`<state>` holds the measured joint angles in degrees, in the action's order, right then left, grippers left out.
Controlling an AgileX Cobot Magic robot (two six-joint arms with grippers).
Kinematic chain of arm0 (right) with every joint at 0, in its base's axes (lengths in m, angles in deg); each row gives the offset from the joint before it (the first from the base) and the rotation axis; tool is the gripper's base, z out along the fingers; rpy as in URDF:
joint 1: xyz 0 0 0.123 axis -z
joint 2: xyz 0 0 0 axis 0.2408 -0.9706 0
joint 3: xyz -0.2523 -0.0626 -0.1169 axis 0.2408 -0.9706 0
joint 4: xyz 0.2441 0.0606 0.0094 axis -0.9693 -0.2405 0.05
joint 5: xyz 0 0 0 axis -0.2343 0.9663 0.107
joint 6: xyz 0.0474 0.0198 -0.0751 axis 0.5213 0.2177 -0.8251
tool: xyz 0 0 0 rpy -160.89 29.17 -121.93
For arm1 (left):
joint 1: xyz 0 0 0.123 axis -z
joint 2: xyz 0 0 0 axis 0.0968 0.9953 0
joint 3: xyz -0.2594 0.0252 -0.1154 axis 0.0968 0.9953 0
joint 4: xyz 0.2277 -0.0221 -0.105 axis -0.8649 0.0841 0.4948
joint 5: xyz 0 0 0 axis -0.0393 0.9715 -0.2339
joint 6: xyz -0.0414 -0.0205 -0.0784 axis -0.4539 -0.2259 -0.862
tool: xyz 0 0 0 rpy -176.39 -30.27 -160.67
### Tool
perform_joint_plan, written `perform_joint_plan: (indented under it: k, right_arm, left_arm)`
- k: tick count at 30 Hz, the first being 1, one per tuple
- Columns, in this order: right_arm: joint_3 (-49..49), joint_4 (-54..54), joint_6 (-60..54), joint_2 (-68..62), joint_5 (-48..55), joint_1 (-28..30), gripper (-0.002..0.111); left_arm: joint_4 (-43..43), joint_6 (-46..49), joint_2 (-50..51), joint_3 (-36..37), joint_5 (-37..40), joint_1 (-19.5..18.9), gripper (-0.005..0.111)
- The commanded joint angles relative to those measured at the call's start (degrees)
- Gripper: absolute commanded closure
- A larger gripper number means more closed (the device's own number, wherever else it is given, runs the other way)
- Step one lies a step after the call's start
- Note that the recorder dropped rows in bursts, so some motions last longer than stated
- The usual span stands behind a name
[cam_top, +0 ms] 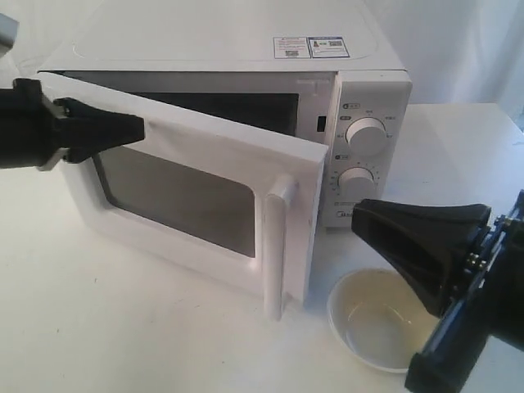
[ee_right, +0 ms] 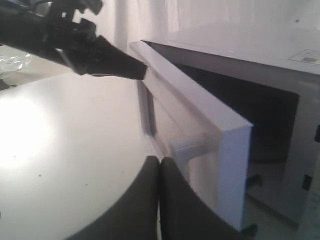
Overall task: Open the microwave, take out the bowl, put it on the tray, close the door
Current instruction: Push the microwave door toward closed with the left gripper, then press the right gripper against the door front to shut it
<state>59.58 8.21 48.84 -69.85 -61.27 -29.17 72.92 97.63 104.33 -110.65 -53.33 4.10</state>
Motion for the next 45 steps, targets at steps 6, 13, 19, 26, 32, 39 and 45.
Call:
perform_joint_plan:
  k: [6,13,19,26,32,39,45]
  right_arm:
    - [-1.5,0.5,-1.1,-0.4,-1.4,-4.4,0.108]
    - [-6.3,0.7,-1.4,-1.2,-12.8,-6.9,0.108]
    - [-6.3,0.8,-1.1,-7.1,-21.7,-7.2,0.108]
    - [-4.0,-6.1,-8.1,-24.7,-43.0,-7.2,0.108]
    - [3.2,-25.9,-20.1,-42.1,-58.1,-7.2,0.108]
    - [14.2,-32.6,-20.6,-56.4,-61.9,-7.2,0.108]
    - [19.5,-39.7,-21.2,-63.1,-61.9,-6.7,0.108]
  left_arm:
    - [-3.2,-1.5,3.1,-5.8,1.4,5.8,0.107]
    - [-19.6,-17.5,0.3,-5.8,5.2,5.8,0.107]
    - [-21.5,-21.1,-4.4,-4.8,5.8,5.8,0.107]
    - [-21.4,-21.3,-13.4,2.6,5.0,5.8,0.107]
    - [-19.5,-21.3,-23.6,10.9,2.5,5.8,0.107]
    - [-19.2,-20.9,-30.4,16.6,1.4,5.8,0.107]
    - [-19.2,-19.8,-30.7,18.5,1.0,5.8,0.107]
